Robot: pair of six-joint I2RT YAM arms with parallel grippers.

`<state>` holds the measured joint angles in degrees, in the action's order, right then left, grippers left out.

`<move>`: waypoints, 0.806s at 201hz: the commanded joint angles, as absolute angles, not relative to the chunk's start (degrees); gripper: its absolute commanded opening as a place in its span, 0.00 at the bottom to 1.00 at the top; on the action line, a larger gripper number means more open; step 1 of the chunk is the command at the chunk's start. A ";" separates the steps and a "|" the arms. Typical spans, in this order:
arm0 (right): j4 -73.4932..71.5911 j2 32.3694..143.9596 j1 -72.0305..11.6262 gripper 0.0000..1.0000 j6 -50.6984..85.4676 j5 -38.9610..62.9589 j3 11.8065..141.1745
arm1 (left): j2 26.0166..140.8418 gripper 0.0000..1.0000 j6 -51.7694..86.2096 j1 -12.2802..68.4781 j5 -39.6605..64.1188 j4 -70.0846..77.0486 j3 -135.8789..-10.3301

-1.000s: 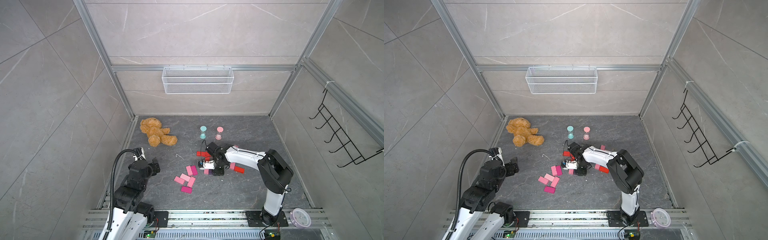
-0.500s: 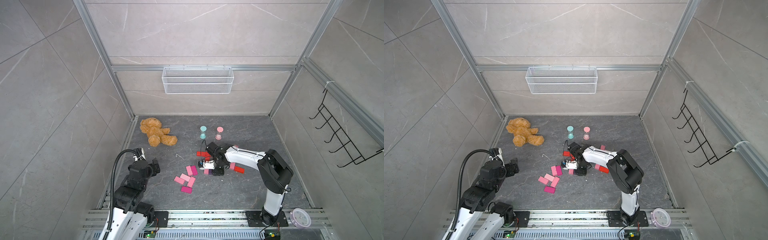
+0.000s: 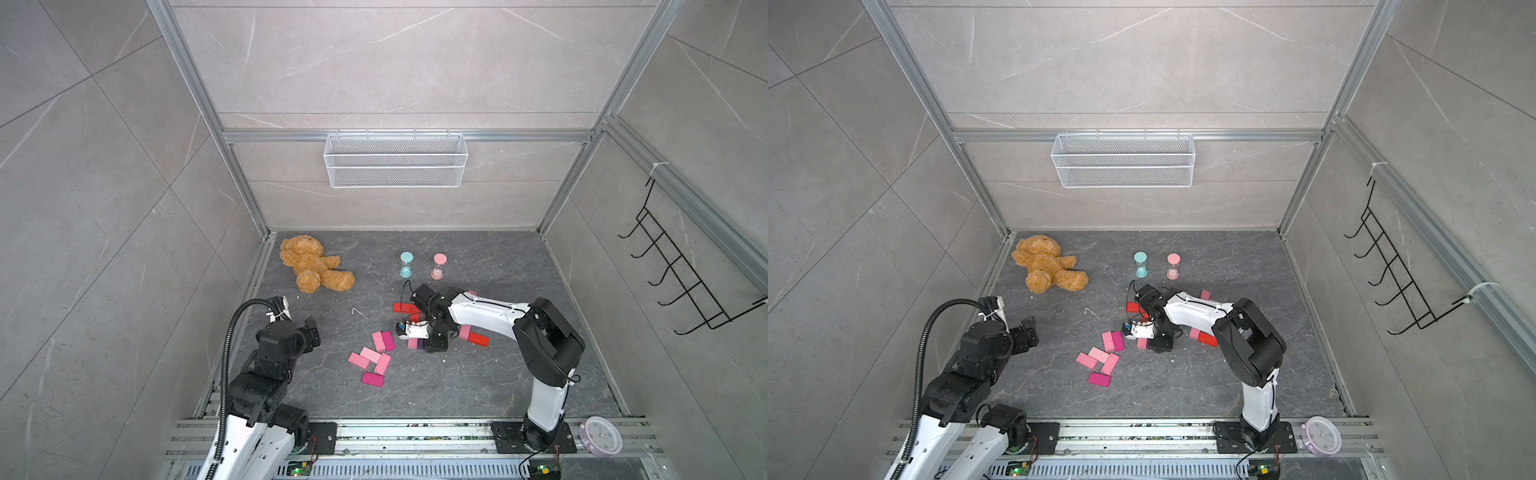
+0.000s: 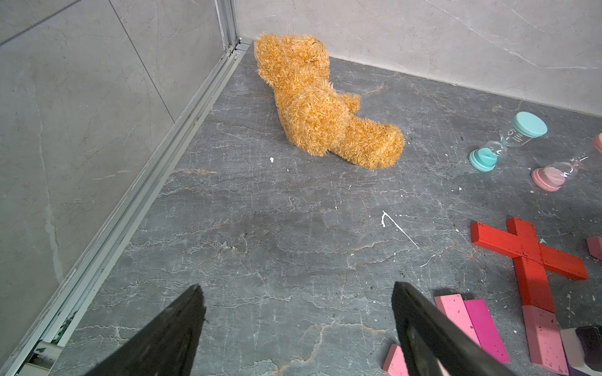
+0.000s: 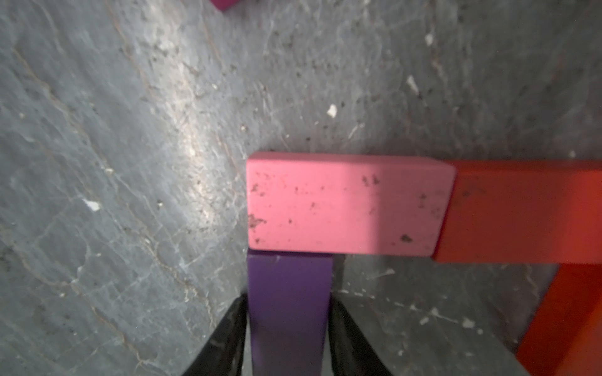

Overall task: Assemble the letter t with building blocks
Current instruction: Assemble the building block at the center of the board.

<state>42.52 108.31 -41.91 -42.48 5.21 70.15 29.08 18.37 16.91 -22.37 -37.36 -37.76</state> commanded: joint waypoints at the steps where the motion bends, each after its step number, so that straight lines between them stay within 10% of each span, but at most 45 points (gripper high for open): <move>1: 44.47 109.62 -41.78 1.00 -41.59 5.01 71.13 | 29.35 0.92 17.57 17.14 -22.76 -36.89 -38.89; 162: 44.33 94.16 -37.47 1.00 -40.73 7.53 74.28 | 32.37 0.91 18.45 17.16 -23.34 -37.09 -39.39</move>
